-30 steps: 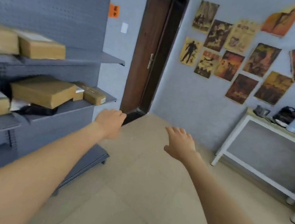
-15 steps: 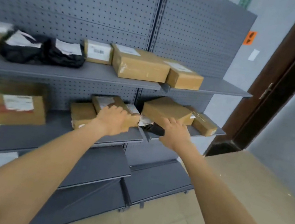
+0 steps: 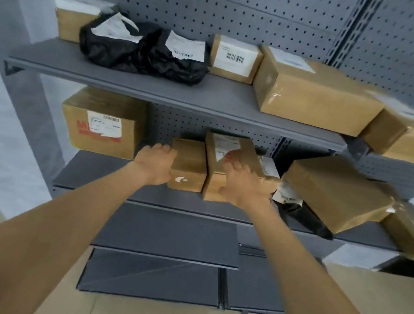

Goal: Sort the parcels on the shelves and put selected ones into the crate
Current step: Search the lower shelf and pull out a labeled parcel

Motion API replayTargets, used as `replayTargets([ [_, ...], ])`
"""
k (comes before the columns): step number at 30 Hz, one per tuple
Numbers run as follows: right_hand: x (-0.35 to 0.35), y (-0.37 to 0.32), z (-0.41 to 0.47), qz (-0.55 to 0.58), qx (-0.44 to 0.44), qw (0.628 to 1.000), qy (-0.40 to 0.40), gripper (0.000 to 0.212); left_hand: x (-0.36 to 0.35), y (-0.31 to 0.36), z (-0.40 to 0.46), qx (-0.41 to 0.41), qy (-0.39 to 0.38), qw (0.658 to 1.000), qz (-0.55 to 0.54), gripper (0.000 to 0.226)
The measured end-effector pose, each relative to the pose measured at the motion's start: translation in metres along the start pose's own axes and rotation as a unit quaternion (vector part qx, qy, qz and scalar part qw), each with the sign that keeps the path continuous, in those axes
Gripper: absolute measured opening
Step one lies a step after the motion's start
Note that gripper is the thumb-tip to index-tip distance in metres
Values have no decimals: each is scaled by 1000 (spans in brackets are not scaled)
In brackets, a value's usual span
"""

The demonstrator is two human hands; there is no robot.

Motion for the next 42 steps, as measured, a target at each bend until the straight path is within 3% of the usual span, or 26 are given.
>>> replayTargets([
  [9,-56,-39,101,-20,89,996,-16,66,-62,-34,66,59,-19,994,-88,68],
  [14,-75,-65,134,-67,129,989,-13,89,-94,-45,92,81,-40,983,-160,88],
  [16,-85,-71,144,-88,132,987,-7,87,-103,-47,99,94,-37,976,-191,91],
  [20,-97,-76,153,-106,132,985,23,71,-114,-48,107,87,33,962,-255,84],
  [25,-91,-76,158,-94,142,985,31,69,-111,-57,107,87,73,949,-293,78],
  [33,-50,-86,154,65,166,984,5,48,-56,-69,103,77,114,935,-327,46],
  [35,-43,-90,147,68,167,984,-11,59,-46,-71,101,73,109,932,-337,43],
  [39,-54,-98,128,-20,138,990,-19,111,-39,-76,98,76,95,925,-359,39],
  [42,-64,-101,122,-49,122,991,27,117,-38,-77,96,71,87,921,-372,33],
])
Point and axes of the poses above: each hand's wrist, its own z-axis towards the middle knuckle, its own x-axis out of the back of the hand, y = z × x, the point moved 2 cm from there along z, towards the middle knuckle, and after that the axes turned 14 degrees about -x, right-handed, at the moved point
